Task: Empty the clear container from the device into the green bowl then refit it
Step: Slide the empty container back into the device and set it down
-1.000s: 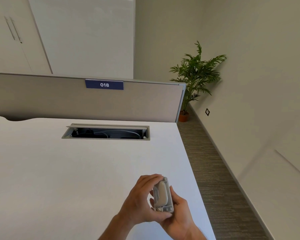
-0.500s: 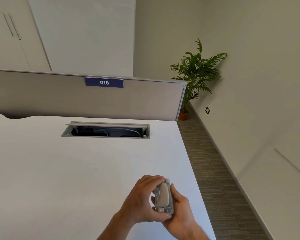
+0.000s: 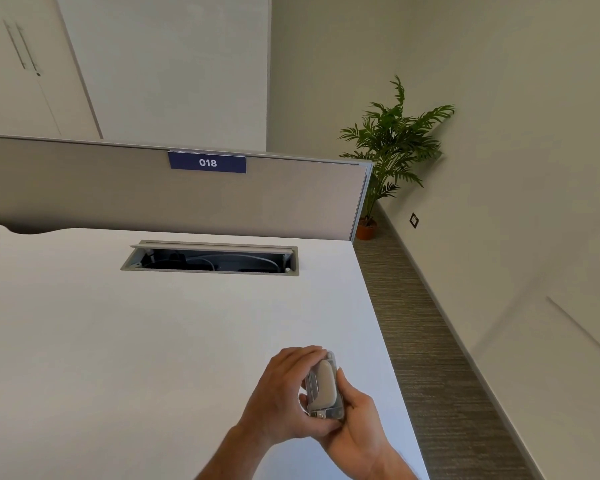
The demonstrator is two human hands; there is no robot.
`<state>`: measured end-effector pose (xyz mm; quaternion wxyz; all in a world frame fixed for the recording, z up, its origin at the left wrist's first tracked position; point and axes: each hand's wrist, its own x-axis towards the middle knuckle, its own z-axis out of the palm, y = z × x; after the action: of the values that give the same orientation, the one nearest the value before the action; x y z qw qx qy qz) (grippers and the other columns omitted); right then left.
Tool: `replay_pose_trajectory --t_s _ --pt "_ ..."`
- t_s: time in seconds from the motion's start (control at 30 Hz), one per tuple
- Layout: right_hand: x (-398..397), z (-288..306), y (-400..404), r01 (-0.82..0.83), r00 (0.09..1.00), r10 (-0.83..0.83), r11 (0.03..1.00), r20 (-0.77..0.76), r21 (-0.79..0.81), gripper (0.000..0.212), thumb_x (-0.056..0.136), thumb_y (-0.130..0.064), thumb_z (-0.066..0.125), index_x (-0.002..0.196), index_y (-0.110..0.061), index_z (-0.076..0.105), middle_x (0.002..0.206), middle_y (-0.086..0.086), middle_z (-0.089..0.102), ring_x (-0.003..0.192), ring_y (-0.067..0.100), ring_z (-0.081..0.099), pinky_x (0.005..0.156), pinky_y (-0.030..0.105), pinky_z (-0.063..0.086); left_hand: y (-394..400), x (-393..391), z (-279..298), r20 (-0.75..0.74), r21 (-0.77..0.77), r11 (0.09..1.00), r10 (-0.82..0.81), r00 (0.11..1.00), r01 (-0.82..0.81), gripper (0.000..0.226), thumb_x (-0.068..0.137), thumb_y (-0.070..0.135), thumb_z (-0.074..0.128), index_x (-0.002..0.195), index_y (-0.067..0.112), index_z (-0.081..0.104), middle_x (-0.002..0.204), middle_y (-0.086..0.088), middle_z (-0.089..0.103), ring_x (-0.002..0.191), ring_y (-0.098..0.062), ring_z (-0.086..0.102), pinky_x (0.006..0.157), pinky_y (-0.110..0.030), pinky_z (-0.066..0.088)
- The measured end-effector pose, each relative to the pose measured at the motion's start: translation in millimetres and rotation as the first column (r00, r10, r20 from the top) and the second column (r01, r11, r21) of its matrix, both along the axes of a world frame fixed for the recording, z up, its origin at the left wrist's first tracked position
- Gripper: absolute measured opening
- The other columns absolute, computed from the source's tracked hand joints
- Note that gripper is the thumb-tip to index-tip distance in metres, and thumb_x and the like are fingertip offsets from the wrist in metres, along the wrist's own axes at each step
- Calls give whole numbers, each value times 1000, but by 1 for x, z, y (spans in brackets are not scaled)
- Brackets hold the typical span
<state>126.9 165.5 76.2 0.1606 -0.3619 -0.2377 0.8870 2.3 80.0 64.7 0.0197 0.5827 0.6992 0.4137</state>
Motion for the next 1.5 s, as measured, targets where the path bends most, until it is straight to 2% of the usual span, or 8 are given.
replay_pose_trajectory --t_s 0.23,0.33,0.43,0.57,0.93,1.03,1.23,1.5 --pt "1 1 7 -66 993 42 971 106 230 39 105 -13 39 112 -9 77 112 28 76 102 44 74 76 46 64 0 4 8 478 -193 980 53 876 46 129 51 58 91 152 43 11 143 32 33 129 10 38 98 -2 39" --pt "1 3 8 -70 993 41 959 110 274 39 103 -4 39 108 -6 78 105 29 77 88 40 77 69 42 64 5 10 13 715 -168 977 212 666 -129 80 83 54 72 148 32 33 140 14 51 117 -5 58 97 -24 51" --pt "-2 4 6 -97 991 64 947 117 305 40 104 -7 38 110 -8 78 107 27 77 89 38 77 71 41 64 8 12 15 849 -219 955 287 444 -197 22 99 36 60 109 23 75 106 -3 76 93 -20 72 87 -47 60" --pt "-3 8 3 -121 988 84 939 128 322 42 103 -7 39 107 -14 80 106 25 78 90 37 77 72 41 64 6 13 21 890 -234 951 294 349 -203 25 100 24 62 85 24 82 80 0 80 66 -10 72 56 -27 57" --pt "5 19 6 -351 926 252 850 281 393 41 99 2 42 116 -12 76 113 22 78 91 31 75 78 41 62 6 3 31 812 -225 930 344 471 -292 19 98 11 64 90 11 82 78 -8 79 66 -17 74 59 -35 64" --pt "8 21 12 -417 894 287 814 344 405 48 92 13 41 120 -10 71 112 24 77 98 37 75 78 41 61 4 3 34 834 -244 931 344 432 -271 20 99 13 62 91 13 81 83 -10 79 72 -24 76 65 -44 66" --pt "5 16 20 -390 889 216 819 404 421 47 88 19 39 109 -6 73 96 23 81 88 38 78 67 38 63 -4 7 36 895 -286 955 295 335 -76 29 96 -1 56 94 16 79 89 -9 80 78 -23 77 61 -32 62" --pt "5 8 25 -346 894 167 845 415 407 50 84 20 36 102 -8 74 90 20 82 83 36 79 64 38 64 -14 7 32 895 -280 960 261 361 0 37 77 -21 65 102 5 75 100 -24 71 84 -26 72 73 -35 63"
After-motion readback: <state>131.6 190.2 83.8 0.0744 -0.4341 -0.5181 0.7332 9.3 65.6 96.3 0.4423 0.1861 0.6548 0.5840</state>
